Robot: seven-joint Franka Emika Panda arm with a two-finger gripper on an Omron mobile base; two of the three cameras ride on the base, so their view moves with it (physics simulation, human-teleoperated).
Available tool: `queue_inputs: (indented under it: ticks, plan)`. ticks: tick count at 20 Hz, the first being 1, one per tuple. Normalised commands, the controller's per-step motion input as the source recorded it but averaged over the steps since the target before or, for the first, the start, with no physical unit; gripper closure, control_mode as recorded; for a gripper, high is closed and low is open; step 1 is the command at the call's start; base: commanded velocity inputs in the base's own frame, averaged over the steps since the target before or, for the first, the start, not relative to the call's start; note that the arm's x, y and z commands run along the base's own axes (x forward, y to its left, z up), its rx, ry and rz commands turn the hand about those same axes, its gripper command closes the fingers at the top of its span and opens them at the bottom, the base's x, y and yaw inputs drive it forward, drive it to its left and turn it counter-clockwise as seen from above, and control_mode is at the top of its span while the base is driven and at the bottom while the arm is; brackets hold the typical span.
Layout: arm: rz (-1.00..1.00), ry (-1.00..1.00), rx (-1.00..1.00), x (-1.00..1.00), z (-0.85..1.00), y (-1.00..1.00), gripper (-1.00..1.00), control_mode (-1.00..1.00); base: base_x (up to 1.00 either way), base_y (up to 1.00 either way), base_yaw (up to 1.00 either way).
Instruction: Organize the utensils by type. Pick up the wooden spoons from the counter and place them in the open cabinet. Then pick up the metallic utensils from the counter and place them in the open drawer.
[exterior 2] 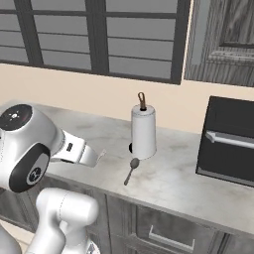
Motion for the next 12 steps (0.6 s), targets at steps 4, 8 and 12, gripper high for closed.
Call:
queue_inputs:
  ticks: [4,8,12]
  plan:
    - [-0.03,0.16,0.00,0.31,-0.11,-0.34,-1.00,-1.00,0.00,0.00,0.00]
    - [0.00,0.11,-0.03,0.27,-0.16,-0.43,-1.00,-1.00,0.00,0.00,0.00]
    - [0.00,0.04,-0.08,0.33,-0.48,-0.19,-1.00,-1.00,0.00,0.00,0.00]
